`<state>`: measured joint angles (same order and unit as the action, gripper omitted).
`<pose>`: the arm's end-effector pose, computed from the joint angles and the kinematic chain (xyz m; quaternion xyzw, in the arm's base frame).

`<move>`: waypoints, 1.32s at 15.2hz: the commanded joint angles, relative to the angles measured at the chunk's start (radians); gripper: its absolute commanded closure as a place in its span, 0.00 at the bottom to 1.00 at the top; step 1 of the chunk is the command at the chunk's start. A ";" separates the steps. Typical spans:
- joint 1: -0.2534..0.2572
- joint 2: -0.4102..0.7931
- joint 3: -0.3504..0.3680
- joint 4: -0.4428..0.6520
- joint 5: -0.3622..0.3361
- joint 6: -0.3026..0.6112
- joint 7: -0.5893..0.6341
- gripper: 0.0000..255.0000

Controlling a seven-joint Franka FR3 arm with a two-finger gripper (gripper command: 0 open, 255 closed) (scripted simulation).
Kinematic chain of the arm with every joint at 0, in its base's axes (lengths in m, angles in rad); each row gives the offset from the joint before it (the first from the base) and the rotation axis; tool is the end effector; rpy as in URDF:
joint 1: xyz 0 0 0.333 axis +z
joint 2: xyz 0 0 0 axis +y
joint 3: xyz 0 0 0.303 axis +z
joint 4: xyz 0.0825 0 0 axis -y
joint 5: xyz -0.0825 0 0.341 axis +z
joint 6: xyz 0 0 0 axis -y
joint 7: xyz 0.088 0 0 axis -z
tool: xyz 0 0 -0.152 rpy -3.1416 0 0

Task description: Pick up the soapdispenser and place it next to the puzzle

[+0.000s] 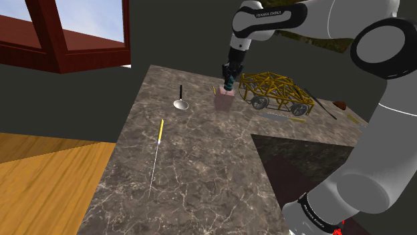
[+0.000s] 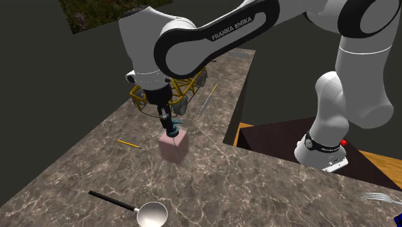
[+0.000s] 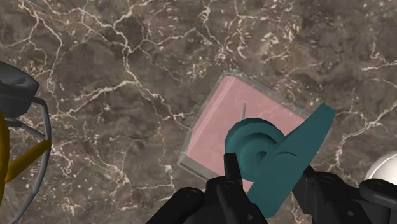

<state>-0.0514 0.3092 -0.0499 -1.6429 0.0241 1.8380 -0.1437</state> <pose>0.5856 -0.0543 0.3854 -0.9982 -0.0181 0.0559 0.0107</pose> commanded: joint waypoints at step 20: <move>-0.002 -0.012 -0.001 0.267 -0.001 -0.279 0.003 1.00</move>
<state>-0.0532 0.2950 -0.0509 -1.3934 0.0226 1.5744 -0.1406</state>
